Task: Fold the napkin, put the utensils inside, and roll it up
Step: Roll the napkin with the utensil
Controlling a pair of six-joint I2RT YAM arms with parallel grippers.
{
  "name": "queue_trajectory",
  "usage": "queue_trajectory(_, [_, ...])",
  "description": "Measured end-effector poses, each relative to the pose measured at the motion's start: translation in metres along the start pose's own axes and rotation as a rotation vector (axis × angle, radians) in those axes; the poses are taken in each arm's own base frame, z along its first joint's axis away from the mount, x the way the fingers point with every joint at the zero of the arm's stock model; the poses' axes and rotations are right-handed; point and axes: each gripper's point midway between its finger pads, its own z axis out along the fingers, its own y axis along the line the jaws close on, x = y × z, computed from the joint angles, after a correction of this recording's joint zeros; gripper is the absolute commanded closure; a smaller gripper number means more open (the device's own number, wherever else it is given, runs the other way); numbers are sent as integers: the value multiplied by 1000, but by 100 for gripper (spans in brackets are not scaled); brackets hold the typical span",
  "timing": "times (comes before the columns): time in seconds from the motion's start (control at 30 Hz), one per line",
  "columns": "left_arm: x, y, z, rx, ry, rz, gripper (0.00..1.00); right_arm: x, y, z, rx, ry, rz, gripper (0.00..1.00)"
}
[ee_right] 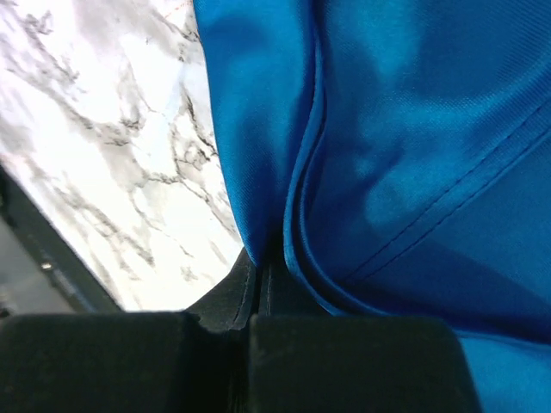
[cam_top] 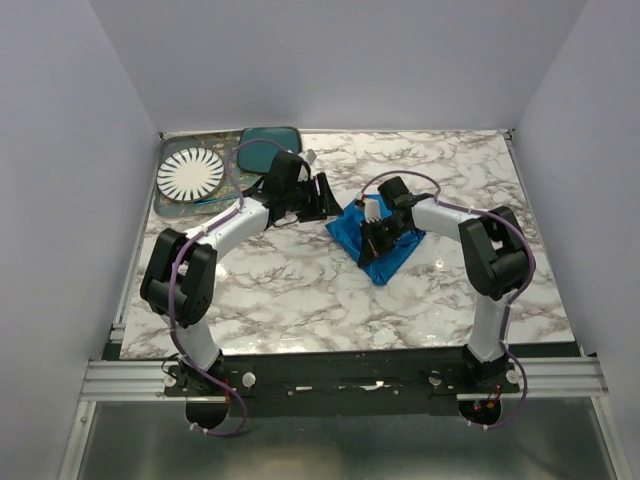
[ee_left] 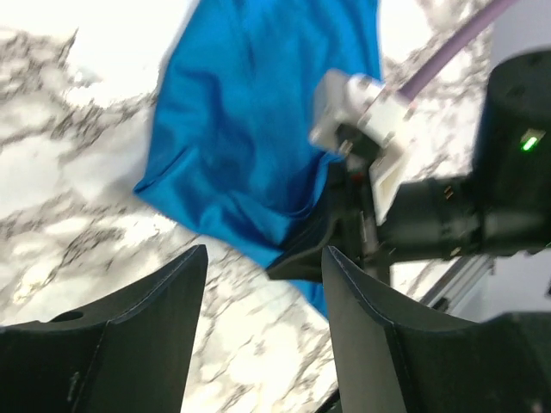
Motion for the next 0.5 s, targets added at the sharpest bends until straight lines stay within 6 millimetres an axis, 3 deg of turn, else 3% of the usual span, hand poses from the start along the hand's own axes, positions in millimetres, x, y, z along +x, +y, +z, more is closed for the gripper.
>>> queue_trajectory(0.13, [28,14,0,-34,50,24,30,4,3,1,-93,11,76,99])
queue_trajectory(0.3, [81,19,12,-63,157,6,29,6,3,1,-177,21,155,99])
queue_trajectory(0.4, [92,16,24,-80,179,-1,30,6,3,0,-218,25,195,99])
queue_trajectory(0.5, [90,17,36,-114,170,-10,40,7,2,0,-242,27,219,99])
